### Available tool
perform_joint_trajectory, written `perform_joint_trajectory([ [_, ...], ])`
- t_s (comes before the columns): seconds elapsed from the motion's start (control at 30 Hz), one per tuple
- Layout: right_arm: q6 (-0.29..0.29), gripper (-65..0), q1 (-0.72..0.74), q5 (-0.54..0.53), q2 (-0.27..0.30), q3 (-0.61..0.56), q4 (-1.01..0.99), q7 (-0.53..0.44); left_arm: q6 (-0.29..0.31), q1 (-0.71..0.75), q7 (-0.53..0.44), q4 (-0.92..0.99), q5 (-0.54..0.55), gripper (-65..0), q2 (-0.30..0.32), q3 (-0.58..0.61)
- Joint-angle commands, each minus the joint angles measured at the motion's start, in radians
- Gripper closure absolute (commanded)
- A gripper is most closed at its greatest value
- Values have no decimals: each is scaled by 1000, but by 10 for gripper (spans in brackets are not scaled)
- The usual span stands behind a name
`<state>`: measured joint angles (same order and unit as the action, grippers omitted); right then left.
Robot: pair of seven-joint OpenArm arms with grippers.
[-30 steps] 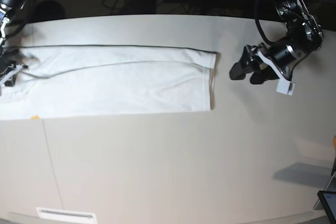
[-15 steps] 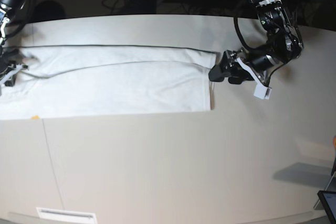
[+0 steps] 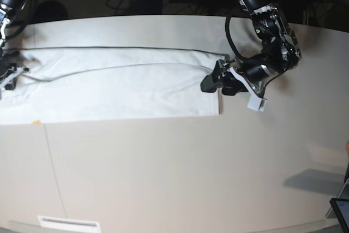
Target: Fold the T-shirt properly
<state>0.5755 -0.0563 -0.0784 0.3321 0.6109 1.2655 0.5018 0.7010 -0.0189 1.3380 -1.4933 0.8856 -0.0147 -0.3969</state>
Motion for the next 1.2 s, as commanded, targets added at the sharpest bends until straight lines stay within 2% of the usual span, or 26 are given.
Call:
perform_joint_trajectory([
  [0.0, 1, -41, 5, 1, 20, 4, 10, -1, -3, -11, 8, 1, -9, -548, 2, 25],
  [0.2, 1, -41, 5, 1, 20, 4, 10, -1, -3, -31, -10, 52, -7, -544, -14, 66],
  [0.27, 1, -41, 3, 1, 20, 4, 10, -1, -3, -31, -36, 69, -7, -509, -17, 66],
  [0.33, 1, -41, 3, 1, 20, 4, 10, -1, -3, -31, -45, 90, -7, -393, -18, 68],
  [0.47, 1, -41, 3, 1, 20, 4, 10, -1, -3, -31, -45, 101, -7, -106, -15, 68],
  [0.53, 1, -41, 3, 1, 20, 4, 10, -1, -3, -31, -45, 101, -7, 0, -15, 66],
  [0.67, 1, -41, 3, 1, 20, 4, 10, -1, -3, -31, -41, 81, -7, 0, -6, 65],
  [0.8, 1, -41, 3, 1, 20, 4, 10, -1, -3, -22, -41, -30, -7, 0, 8, 68],
  [0.93, 1, -41, 3, 1, 20, 4, 10, 1, -96, -10, -39, -171, 2, 0, 9, 79],
  [1.17, 1, -41, 3, 1, 20, 4, 13, 28, -111, -5, -44, -280, -1, 0, -3, 264],
])
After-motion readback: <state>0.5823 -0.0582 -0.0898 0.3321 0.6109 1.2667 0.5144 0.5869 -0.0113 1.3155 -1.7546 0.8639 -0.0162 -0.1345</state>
